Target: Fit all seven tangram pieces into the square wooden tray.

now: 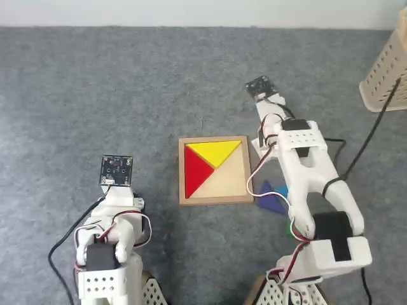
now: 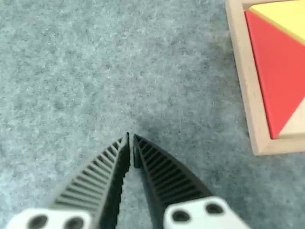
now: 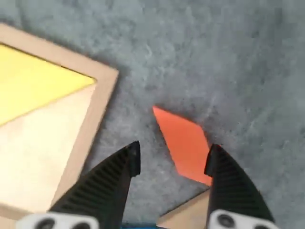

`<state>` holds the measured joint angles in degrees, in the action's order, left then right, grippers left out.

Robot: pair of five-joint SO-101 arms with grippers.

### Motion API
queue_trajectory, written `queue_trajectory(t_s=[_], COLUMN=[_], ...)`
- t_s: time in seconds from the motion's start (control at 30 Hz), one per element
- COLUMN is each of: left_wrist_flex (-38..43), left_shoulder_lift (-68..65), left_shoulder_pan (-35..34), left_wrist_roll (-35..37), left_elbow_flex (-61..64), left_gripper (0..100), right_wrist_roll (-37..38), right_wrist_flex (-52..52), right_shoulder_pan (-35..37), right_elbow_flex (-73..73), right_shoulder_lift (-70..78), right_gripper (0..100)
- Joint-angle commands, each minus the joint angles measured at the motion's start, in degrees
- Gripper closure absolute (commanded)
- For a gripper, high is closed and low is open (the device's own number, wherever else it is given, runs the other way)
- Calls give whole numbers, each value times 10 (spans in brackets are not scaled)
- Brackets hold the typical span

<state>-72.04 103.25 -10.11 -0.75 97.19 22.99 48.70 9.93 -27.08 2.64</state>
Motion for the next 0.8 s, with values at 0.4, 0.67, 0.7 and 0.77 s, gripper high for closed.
queue_trajectory(t_s=[0.4,0.67,0.7,0.77], left_wrist_flex=[-3,-3,-3,-3], left_shoulder_lift=[10,10,10,10], left_shoulder_pan=[-2,-2,-2,-2], left_wrist_roll=[5,5,5,5], left_elbow_flex=[-7,-7,-7,-7], left_gripper=[988,988,988,988], right_wrist_roll=[-17,-58,-64,-70], right_wrist_flex=[65,109,108,108], right_shoulder_pan=[-7,64,68,76], right_elbow_flex=[72,48,46,44], right_shoulder_lift=[89,88,89,89], right_gripper=[767,768,768,768])
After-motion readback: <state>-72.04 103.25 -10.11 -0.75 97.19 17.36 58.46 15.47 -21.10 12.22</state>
